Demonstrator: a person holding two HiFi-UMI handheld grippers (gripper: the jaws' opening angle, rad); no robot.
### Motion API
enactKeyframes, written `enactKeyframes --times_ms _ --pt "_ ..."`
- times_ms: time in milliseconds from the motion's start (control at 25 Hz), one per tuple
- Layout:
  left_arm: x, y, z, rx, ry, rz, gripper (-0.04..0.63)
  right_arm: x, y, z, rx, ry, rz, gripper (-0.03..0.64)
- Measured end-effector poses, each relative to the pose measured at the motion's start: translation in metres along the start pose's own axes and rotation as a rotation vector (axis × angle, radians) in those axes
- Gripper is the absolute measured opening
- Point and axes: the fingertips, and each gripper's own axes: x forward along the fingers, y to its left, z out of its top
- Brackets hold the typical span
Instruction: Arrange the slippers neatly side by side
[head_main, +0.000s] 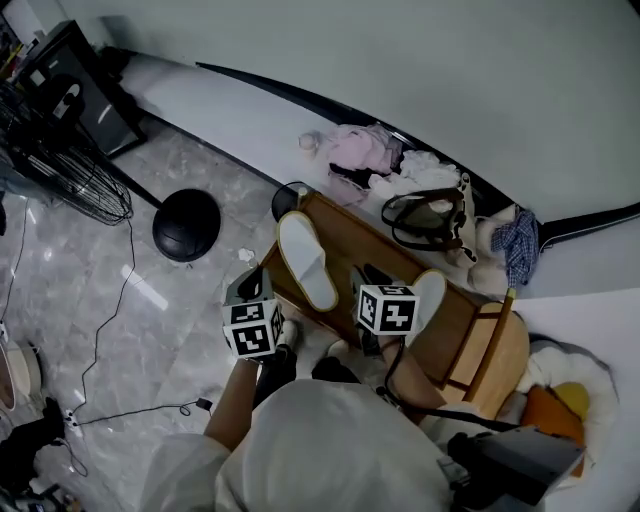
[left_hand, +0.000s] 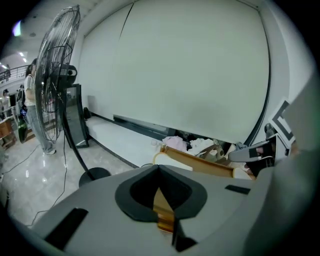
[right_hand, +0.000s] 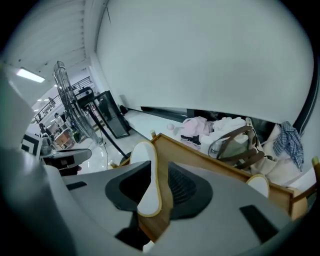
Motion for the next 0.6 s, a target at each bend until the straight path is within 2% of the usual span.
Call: enactKeyframes --times_ms 320,600 --pt "-0.012 0.036 -0.018 -0.069 0.004 0.080 0.003 0.028 0.036 0.003 -0.096 0.041 0.075 0.120" --pt "-0.007 0.046 -0.033 -0.098 0.043 0.095 0.003 0.050 0.045 0.001 -0.126 0.080 0.096 0.120"
